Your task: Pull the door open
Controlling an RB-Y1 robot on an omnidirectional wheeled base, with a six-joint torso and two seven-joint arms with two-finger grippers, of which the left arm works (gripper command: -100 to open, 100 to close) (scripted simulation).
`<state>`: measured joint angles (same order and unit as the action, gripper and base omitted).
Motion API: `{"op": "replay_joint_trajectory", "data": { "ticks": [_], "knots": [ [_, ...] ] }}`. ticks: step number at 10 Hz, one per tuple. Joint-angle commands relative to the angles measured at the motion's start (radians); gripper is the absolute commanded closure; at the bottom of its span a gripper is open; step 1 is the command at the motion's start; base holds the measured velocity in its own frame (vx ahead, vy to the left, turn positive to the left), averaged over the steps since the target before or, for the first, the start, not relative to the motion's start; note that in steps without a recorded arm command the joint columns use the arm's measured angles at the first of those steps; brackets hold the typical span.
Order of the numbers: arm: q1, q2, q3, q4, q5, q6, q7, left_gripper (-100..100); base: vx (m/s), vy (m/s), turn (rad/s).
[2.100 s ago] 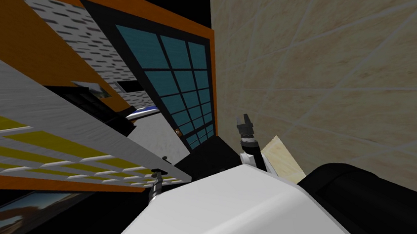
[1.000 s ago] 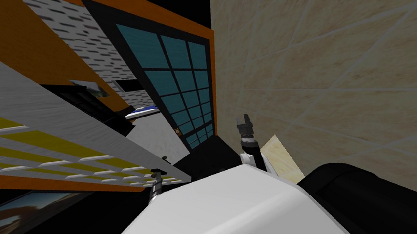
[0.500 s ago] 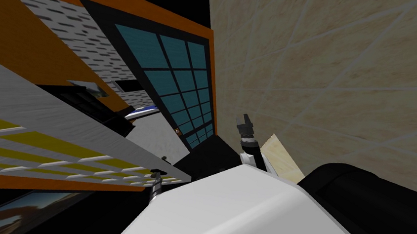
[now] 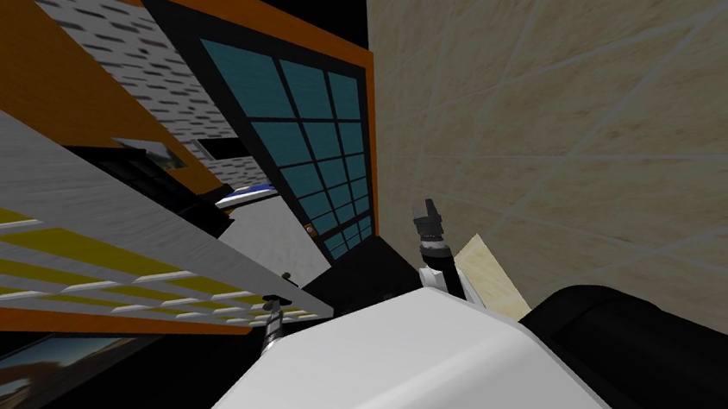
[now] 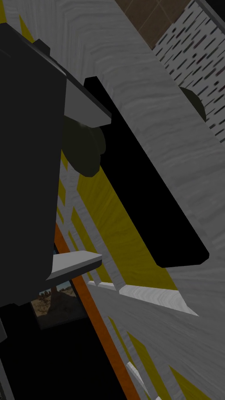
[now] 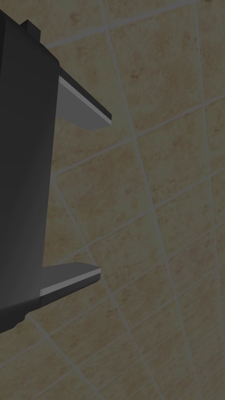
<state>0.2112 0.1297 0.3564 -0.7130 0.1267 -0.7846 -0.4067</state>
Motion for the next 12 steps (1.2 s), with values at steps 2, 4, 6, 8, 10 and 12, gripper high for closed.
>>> {"op": "replay_joint_trajectory", "data": {
  "ticks": [2, 4, 6, 8, 10, 12],
  "knots": [
    [-0.014, 0.029, 0.030, 0.030, 0.019, -0.012, 0.014, 100, 0.010, -0.002, -0.002],
    [-0.014, 0.029, 0.030, 0.030, 0.019, -0.012, 0.014, 100, -0.009, -0.001, -0.002],
    [-0.014, 0.029, 0.030, 0.030, 0.019, -0.012, 0.014, 100, -0.001, 0.004, -0.002],
    [-0.007, -0.005, -0.003, -0.001, 0.007, -0.005, 0.026, 100, -0.010, 0.007, -0.053],
    [-0.006, -0.003, -0.010, -0.004, 0.011, -0.006, 0.057, 100, -0.081, 0.040, -0.099],
    [-0.005, 0.000, -0.018, -0.008, 0.017, -0.007, 0.094, 100, -0.060, 0.037, -0.085]
  ]
}}
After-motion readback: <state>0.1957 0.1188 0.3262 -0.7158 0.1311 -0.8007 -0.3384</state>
